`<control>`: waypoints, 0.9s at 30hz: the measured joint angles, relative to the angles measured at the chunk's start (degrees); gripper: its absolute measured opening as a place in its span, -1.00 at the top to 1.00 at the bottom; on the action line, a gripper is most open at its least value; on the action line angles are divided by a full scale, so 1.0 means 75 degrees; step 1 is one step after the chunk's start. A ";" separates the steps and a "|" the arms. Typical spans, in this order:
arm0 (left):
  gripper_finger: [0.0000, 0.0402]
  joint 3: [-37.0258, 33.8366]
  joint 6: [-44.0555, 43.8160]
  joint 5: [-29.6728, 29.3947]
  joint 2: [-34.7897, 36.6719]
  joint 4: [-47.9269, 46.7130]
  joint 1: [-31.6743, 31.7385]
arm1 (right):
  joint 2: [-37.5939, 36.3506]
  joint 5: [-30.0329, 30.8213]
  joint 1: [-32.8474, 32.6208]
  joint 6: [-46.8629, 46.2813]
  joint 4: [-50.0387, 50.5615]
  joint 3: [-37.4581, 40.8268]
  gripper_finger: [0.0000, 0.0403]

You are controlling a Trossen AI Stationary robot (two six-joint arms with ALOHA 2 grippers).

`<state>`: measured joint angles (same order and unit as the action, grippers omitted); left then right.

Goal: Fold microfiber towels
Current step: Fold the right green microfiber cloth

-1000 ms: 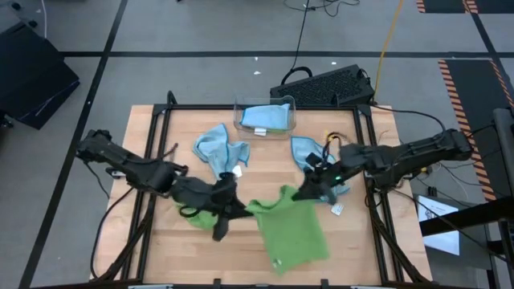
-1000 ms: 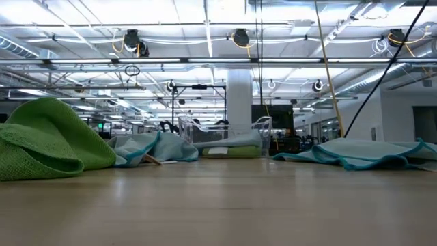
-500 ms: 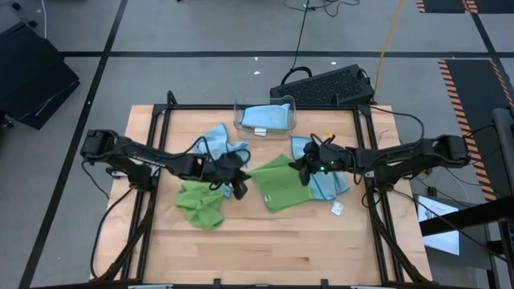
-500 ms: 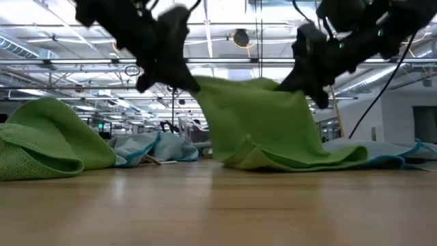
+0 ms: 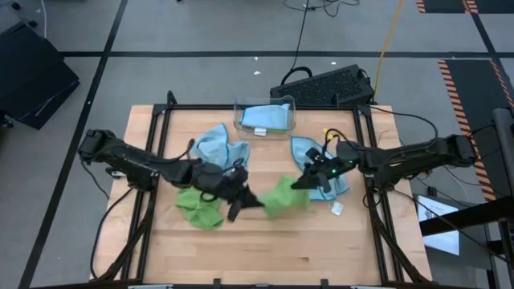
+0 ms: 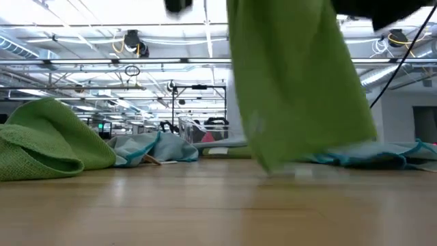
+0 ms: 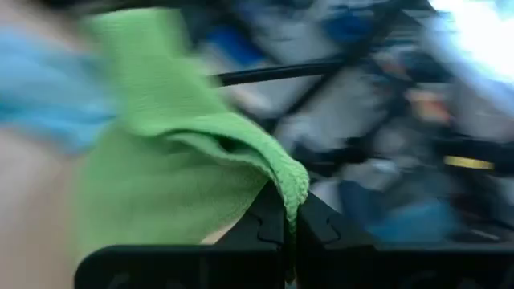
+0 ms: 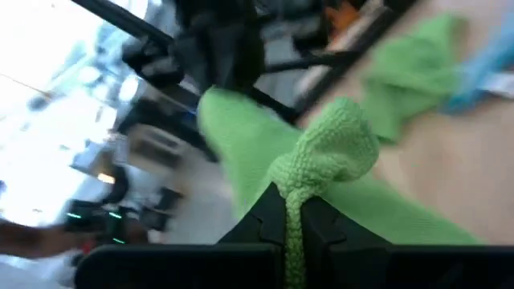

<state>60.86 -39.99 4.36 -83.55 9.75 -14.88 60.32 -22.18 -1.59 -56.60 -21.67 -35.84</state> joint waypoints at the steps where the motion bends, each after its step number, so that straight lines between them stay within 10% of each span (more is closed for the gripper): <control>1: 1.00 0.0296 -0.0005 0.0089 0.0006 -0.0070 -0.0192 | 0.0001 0.0228 -0.0225 -0.0245 -0.0009 -0.0258 1.00; 11: 0.99 0.2338 0.1983 -0.1750 0.0302 -0.5171 -0.0349 | 0.0620 0.3006 -0.1056 -0.0574 0.0382 -0.0479 1.00; 27: 0.99 -0.0985 0.2395 -0.1206 -0.0280 -0.2659 0.2316 | 0.1474 0.3884 0.0724 0.1235 -0.1338 0.2071 0.94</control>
<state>53.47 -22.03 -4.68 -85.65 -10.19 2.50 71.38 6.96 3.84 -47.33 -31.71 -20.30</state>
